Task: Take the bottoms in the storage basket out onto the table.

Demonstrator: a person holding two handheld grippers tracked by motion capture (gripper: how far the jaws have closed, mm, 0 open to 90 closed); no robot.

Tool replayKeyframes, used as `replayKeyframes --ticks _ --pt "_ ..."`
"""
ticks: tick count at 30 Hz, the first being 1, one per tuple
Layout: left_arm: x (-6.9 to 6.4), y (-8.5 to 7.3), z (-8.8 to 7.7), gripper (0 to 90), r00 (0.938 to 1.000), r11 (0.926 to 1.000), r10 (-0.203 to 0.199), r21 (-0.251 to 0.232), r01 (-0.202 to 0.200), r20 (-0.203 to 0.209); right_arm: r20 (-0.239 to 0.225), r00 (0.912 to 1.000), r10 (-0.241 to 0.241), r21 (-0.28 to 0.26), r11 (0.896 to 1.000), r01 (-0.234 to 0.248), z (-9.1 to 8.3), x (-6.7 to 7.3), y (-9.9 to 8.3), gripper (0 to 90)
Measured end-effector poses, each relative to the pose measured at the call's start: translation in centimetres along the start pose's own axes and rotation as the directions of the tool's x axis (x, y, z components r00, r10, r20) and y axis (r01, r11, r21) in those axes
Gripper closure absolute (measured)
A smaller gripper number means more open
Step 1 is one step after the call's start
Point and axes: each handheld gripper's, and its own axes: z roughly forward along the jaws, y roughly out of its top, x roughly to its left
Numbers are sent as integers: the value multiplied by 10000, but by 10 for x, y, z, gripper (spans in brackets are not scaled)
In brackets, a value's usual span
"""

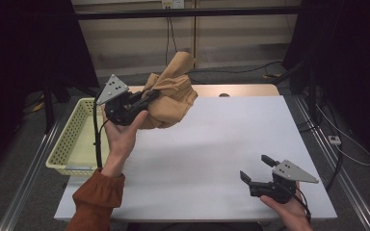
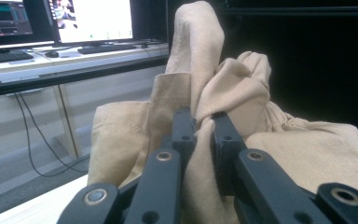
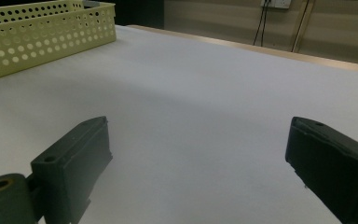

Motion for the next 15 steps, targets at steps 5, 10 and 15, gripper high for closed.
replayKeyframes --ticks 5,10,15 --pt "0 -1 9 834 9999 10000 -47 85 46 163 11 10000 -14 30 10000 14 1 -1 0 66" --pt "-5 -5 16 833 9997 9995 133 270 -138 214 -1 10000 -7 29 10000 7 0 -1 0 66" --pt "-11 -10 23 834 9989 9987 131 488 -152 442 -34 10000 -22 19 10000 22 0 0 0 66"
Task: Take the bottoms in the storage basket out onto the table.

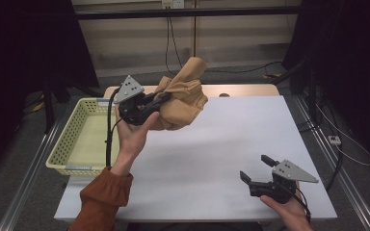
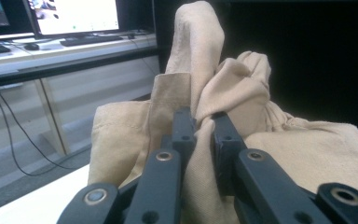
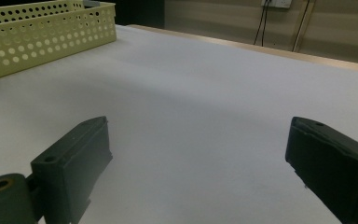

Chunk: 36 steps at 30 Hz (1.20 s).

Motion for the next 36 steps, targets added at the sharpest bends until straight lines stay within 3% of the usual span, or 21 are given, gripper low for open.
replayKeyframes --ticks 14,23,36 --pt "-3 -13 17 834 9998 9989 -112 453 104 174 -24 10000 -37 -35 10000 37 -2 0 0 66" --pt "-2 -21 27 833 9989 9970 -387 674 368 264 -15 10000 -40 -31 10000 40 -2 0 0 66" --pt "-3 -35 41 833 9997 9930 -221 1159 214 49 -39 10000 -35 -3 10000 35 -1 1 0 64"
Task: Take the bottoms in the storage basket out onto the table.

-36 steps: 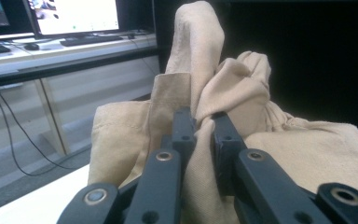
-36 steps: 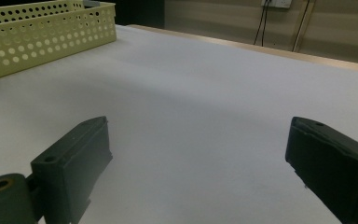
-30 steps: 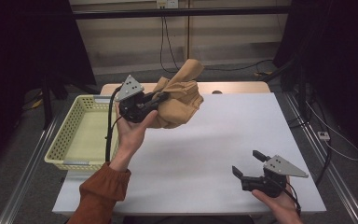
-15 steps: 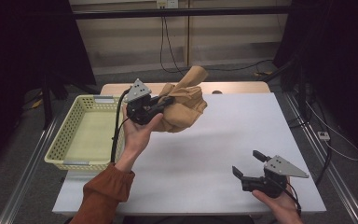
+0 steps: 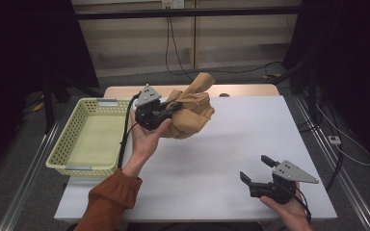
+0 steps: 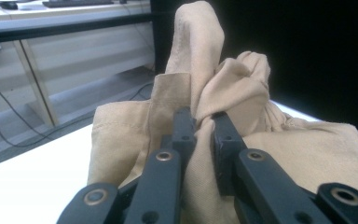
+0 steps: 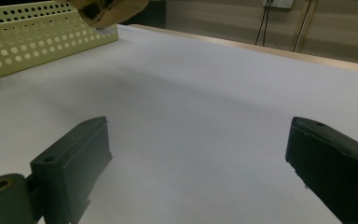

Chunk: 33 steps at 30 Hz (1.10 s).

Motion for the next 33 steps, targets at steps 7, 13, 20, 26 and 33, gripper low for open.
replayKeyframes --ticks 7,13,20,26,33 --pt "2 -12 15 834 9999 9984 -30 562 35 -103 0 10000 44 23 10000 -44 0 0 0 61" --pt "1 -20 23 834 9998 9964 -41 850 55 -169 -4 10000 27 6 10000 -27 0 0 0 60" --pt "-1 -27 31 834 9999 9940 -63 1090 75 -112 14 10000 27 19 10000 -27 0 0 0 60" --pt "-4 -34 40 834 9990 9897 -414 1377 386 178 12 10000 32 20 10000 -32 0 0 0 60" --pt "-11 -42 51 833 9998 9848 -65 1738 34 171 -8 10000 9 9 10000 -9 0 0 0 61"
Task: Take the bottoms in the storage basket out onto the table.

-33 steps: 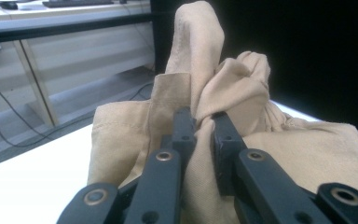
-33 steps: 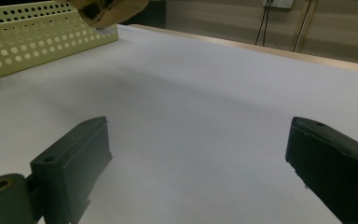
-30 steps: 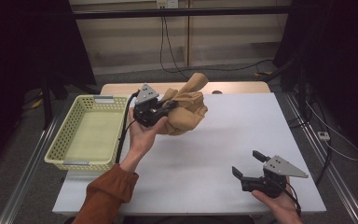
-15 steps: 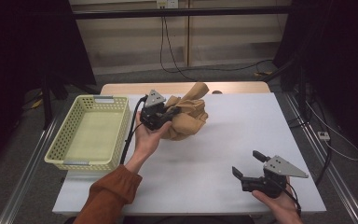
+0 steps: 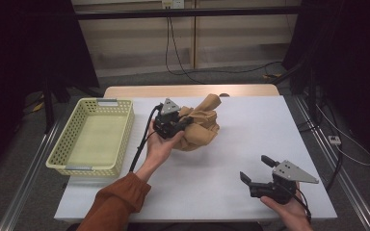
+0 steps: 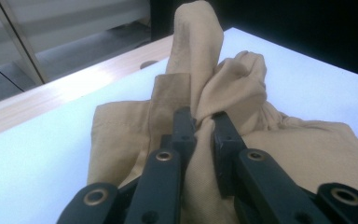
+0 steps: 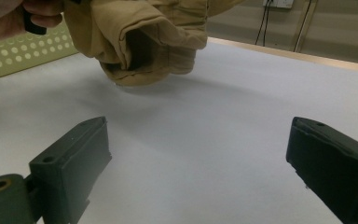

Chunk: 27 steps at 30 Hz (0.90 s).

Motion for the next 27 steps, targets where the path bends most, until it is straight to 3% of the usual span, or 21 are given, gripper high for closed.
replayKeyframes --ticks 17,27 --pt "2 -17 19 832 9994 9966 247 797 -225 -259 8 10000 40 -2 10000 -40 -1 0 0 61" --pt "8 -27 30 814 9992 9902 100 1398 -44 -393 4 10000 40 -2 10000 -40 -1 0 0 61"
